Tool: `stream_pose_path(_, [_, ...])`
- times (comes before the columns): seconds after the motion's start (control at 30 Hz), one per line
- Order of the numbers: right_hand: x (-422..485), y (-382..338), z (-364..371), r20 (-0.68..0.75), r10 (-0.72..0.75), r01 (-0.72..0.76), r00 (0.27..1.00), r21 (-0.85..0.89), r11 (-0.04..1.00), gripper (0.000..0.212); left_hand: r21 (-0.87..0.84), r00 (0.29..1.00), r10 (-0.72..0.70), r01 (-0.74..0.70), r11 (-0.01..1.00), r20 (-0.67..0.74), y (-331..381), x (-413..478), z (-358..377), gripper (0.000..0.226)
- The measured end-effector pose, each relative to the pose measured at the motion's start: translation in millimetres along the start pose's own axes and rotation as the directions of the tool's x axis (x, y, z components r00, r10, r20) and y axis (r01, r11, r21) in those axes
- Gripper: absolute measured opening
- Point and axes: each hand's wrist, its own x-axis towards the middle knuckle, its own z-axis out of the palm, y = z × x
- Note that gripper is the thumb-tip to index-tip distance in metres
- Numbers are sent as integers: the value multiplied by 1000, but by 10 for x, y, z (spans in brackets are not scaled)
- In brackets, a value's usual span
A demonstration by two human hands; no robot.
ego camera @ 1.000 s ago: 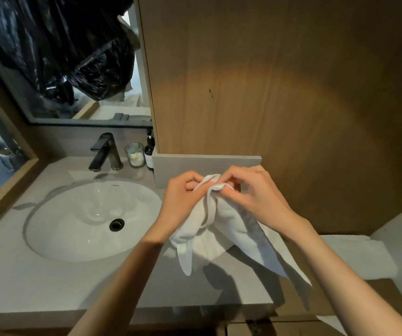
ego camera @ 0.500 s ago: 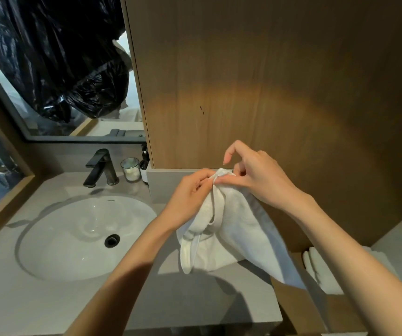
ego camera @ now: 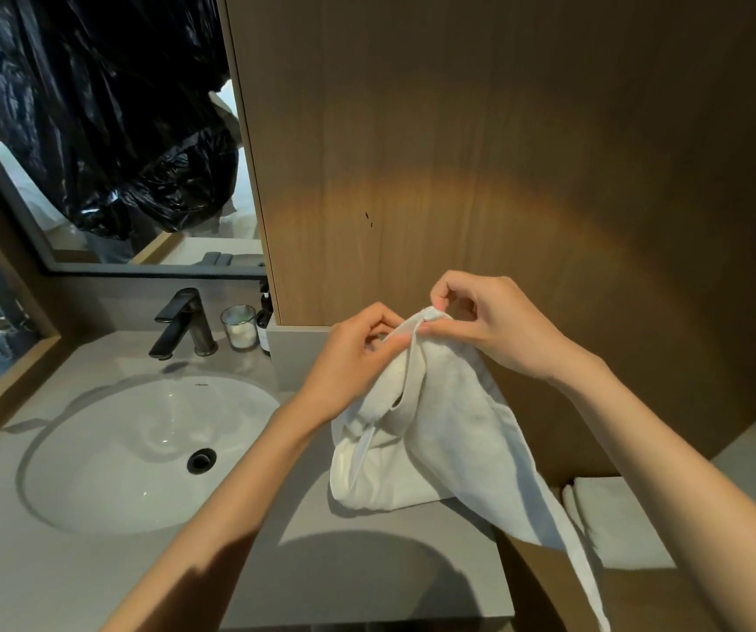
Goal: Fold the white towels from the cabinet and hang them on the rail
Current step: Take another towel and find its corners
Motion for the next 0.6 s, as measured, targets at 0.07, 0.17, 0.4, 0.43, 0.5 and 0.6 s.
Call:
stream_pose_path(0.07, [-39,6,-136,-97,-7,8,995,18,1000,20,100,999,-18,13,995,49,-131,-4,0,5])
stream_pose_path(0.17, [-80,25,-364,-234,-12,12,972,-4,1000,24,148,999,-43,45,988,-15,-284,-48,-19,4])
stream_pose_path(0.4, [-245,79,-531,-370,-20,-24,929,-114,993,25,343,998,43,-57,938,49,-332,14,-76,3])
stream_pose_path(0.43, [-276,76,-527,-379,-9,-37,926,-115,993,23,400,996,68,-84,913,56,-362,24,-100,3])
stream_pose_path(0.5, [-342,54,-506,-384,12,-56,923,-104,993,21,537,992,122,-122,835,34,-439,39,-142,3])
stream_pose_path(0.6, [-436,-23,-511,-422,20,-63,906,-88,994,19,669,988,139,-63,741,-62,-487,65,-194,10])
